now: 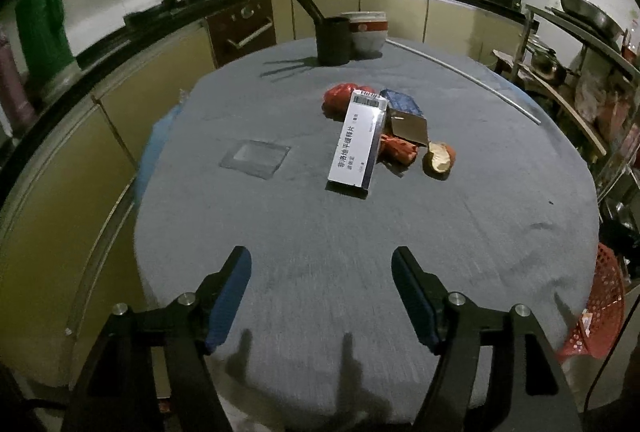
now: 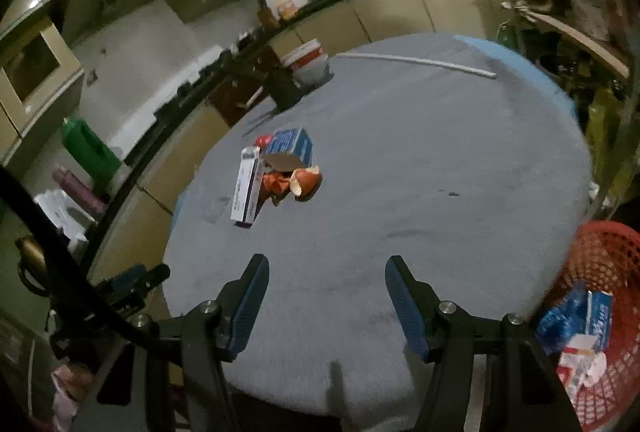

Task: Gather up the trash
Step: 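Move both open tools back over the remaining trash on the table, then grasp the orange peel with the right tool while the left tool grasps the white medicine box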

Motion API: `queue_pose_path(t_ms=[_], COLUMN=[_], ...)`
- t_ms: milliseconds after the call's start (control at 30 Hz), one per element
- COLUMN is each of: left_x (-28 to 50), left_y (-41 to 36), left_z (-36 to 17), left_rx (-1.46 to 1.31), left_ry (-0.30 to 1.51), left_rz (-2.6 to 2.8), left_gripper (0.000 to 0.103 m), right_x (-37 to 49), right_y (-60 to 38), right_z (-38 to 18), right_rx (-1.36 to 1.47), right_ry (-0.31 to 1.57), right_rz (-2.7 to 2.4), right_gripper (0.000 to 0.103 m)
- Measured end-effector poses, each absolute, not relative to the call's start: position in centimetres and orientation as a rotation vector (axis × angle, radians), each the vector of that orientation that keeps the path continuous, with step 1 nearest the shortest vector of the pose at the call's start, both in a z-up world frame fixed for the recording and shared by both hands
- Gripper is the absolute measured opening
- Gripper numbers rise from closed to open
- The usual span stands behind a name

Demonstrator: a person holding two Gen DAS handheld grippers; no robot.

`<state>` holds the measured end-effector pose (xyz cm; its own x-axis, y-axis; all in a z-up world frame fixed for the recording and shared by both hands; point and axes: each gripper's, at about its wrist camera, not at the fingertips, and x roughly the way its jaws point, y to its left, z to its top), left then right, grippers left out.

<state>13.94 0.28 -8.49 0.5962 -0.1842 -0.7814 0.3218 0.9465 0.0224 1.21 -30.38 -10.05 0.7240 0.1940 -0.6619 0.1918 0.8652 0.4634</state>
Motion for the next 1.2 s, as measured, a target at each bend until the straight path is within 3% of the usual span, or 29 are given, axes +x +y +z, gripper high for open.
queue_pose_path(t_ms=[833,900,933,967,1067,1200], left_x=[24.1,24.3,24.4,24.6,25.2,26.4], left_y=[1.4,1.1,0.7,0.2,-1.6,-5.0], left_z=[-12.6,-12.3,-12.2,-12.1,-12.1,-12.8], left_rx=[0.067,0.065,0.067,0.068,0.072,0.132], left_ry=[1.002,0.991,0.986,0.984,0.983,1.0], left_rz=[-0.371,-0.392,-0.409,-0.429,-0.498,-0.575], left_gripper=[0.073,0.073,0.074,0.074,0.076,0.079], right_x=[22.6,23.0,23.1,23.1,22.6,21.2], right_y=[-23.4,-23.1,-23.1,-23.1,-23.7,-25.9], right_z=[-17.8,-18.1,-18.2,-18.2,-18.0,-18.0], right_rx=[0.264,0.237,0.217,0.201,0.202,0.239], right_ry=[0.961,0.954,0.95,0.948,0.923,0.921], right_rz=[-0.056,-0.074,-0.089,-0.095,-0.081,-0.094], right_gripper=[0.064,0.058,0.043,0.04,0.033,0.032])
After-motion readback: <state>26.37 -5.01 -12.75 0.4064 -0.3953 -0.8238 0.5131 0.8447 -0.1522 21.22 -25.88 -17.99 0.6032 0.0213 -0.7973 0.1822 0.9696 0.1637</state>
